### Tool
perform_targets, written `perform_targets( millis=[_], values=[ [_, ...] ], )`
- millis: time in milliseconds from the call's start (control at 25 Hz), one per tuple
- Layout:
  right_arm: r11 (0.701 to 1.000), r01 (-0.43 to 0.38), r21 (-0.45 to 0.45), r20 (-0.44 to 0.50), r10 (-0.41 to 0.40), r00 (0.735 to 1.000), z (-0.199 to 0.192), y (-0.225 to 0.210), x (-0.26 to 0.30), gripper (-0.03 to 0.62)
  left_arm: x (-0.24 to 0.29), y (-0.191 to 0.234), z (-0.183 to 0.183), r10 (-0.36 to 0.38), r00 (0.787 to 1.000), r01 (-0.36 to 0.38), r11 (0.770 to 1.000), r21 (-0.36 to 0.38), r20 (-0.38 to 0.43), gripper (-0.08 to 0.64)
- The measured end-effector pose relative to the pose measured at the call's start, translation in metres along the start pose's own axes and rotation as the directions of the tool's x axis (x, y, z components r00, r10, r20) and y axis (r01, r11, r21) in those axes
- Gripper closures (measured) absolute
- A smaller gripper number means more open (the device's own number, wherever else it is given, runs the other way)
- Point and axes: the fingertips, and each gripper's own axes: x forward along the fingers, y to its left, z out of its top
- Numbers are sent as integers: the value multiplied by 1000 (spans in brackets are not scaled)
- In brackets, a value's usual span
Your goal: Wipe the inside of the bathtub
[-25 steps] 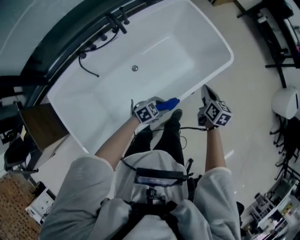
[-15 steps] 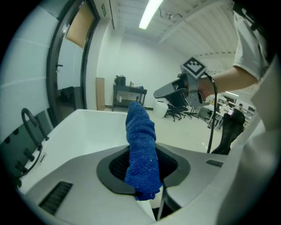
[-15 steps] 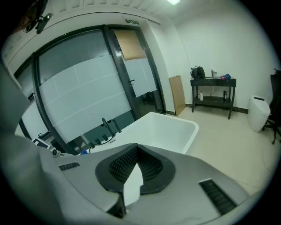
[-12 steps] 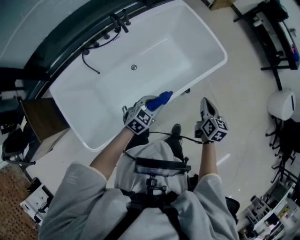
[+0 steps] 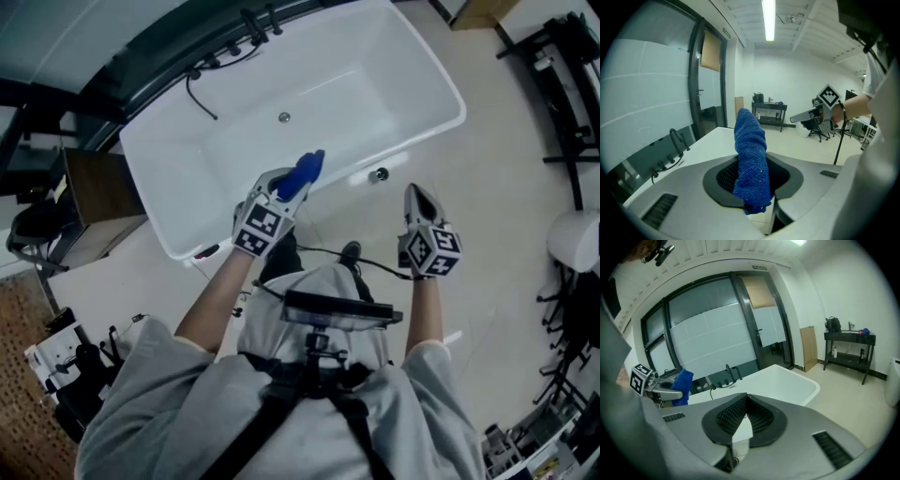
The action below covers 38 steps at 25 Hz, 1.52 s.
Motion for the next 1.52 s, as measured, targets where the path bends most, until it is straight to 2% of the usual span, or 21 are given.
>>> perform_targets(
  millis=[280,520,720,920,1200,1360,1520],
  values=[
    [992,-115,-42,6,116,993,-1,-14,-44,583,-28,-49,11,146,989,-145,988,-58,18,442],
    [979,-177,-98,0,178,984,-6,18,-60,583,-65,-62,3,205,979,-203,977,-68,14,442],
    [974,-190,-121,5,192,981,-6,51,-65,583,-92,-48,-5,232,972,-228,968,-109,33,440],
    [980,-164,-108,10,166,986,-6,79,-56,584,-128,-16,-23,252,967,-243,956,-163,36,440],
    [981,-155,-113,-13,154,988,-24,131,-40,584,-182,31,-72,284,959,-274,936,-221,12,440],
    [980,-136,-143,-34,133,991,-32,148,-33,584,-195,45,-96,289,957,-281,927,-249,-4,440],
    [979,-137,-154,-55,130,990,-37,154,-29,584,-198,50,-105,292,957,-283,922,-264,-6,440]
  ],
)
